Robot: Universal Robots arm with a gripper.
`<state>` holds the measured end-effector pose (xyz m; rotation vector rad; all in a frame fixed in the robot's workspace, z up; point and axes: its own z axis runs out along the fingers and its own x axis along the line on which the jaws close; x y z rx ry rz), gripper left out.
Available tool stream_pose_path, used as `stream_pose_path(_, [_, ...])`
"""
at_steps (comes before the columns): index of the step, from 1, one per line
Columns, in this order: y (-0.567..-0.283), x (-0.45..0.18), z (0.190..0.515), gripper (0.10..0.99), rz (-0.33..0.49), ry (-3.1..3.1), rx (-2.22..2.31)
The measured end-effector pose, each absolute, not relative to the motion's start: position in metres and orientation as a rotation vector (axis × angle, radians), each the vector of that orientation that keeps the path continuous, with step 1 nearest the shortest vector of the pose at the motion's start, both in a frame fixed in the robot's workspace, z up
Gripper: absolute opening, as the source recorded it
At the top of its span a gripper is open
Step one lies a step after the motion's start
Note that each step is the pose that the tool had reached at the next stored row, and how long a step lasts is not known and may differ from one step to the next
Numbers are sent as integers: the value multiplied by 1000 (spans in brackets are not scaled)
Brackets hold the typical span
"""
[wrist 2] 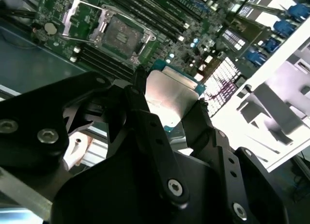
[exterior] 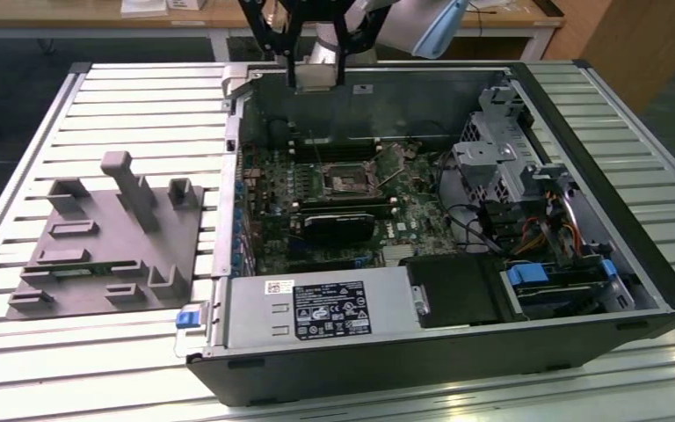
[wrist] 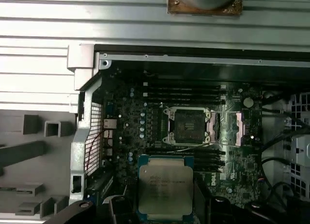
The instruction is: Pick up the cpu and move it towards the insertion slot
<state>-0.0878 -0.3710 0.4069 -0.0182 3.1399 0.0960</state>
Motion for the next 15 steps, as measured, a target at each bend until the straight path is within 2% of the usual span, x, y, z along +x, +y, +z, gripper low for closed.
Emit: stream_pose_path(15, [-341,-52,405,545,96,3140,-18])
